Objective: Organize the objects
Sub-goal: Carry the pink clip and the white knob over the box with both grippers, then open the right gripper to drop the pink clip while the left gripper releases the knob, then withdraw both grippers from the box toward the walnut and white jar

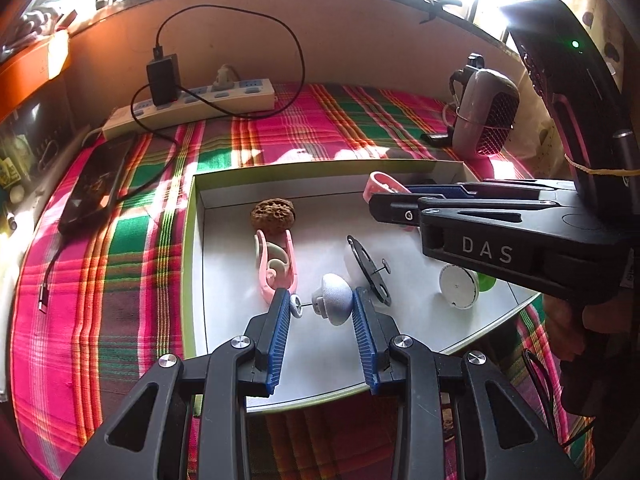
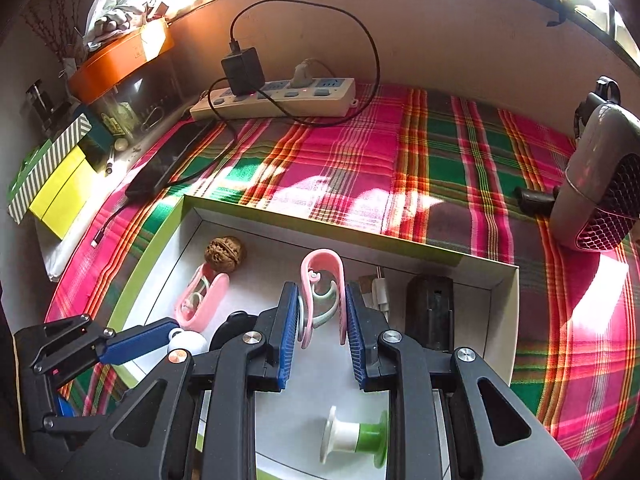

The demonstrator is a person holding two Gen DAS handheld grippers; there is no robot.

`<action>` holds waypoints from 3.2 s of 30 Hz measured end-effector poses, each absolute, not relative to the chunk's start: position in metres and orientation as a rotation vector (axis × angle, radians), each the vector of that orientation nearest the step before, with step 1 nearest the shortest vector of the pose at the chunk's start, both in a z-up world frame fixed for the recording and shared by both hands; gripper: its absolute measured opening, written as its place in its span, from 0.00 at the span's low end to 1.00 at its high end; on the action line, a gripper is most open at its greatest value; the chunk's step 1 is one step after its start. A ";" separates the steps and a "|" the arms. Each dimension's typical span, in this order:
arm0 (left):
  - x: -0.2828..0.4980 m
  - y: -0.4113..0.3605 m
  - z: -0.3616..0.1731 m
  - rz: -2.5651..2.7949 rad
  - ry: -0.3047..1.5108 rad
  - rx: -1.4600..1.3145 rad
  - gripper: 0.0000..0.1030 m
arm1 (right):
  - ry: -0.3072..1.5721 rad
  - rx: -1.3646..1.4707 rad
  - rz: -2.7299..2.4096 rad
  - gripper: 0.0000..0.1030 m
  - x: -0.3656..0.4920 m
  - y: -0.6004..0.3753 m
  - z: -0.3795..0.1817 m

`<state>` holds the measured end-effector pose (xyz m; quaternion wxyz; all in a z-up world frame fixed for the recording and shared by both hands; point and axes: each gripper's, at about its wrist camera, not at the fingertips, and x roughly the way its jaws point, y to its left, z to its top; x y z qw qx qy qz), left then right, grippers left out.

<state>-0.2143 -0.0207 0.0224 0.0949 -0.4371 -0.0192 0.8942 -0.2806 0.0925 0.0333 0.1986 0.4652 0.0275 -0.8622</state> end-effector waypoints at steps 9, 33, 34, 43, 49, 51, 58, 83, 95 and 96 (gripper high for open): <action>-0.222 -0.019 0.017 2.649 -0.052 -1.317 0.29 | 0.121 1.329 -2.402 0.24 -0.291 0.085 0.024; -0.226 -0.012 0.012 2.632 -0.030 -1.333 0.29 | 0.142 1.343 -2.419 0.24 -0.297 0.081 0.017; -0.226 -0.012 0.012 2.632 -0.029 -1.334 0.29 | 0.141 1.343 -2.420 0.24 -0.297 0.081 0.017; -0.225 -0.012 0.012 2.631 -0.028 -1.334 0.29 | 0.131 1.349 -2.425 0.24 -0.298 0.080 0.018; -0.226 -0.012 0.012 2.631 -0.025 -1.336 0.30 | 0.121 1.354 -2.429 0.24 -0.298 0.081 0.018; -0.225 -0.012 0.012 2.629 -0.031 -1.337 0.30 | 0.111 1.350 -2.434 0.25 -0.297 0.082 0.019; -0.220 -0.013 0.018 2.637 -0.039 -1.318 0.30 | 0.088 1.331 -2.452 0.29 -0.293 0.084 0.024; -0.179 -0.015 0.046 2.718 0.004 -1.202 0.30 | -0.019 1.171 -2.588 0.32 -0.233 0.115 0.064; -0.150 -0.018 0.051 2.729 -0.040 -1.166 0.31 | -0.055 1.137 -2.651 0.32 -0.191 0.142 0.064; -0.148 -0.018 0.052 2.724 -0.041 -1.162 0.31 | -0.067 1.136 -2.654 0.32 -0.187 0.145 0.064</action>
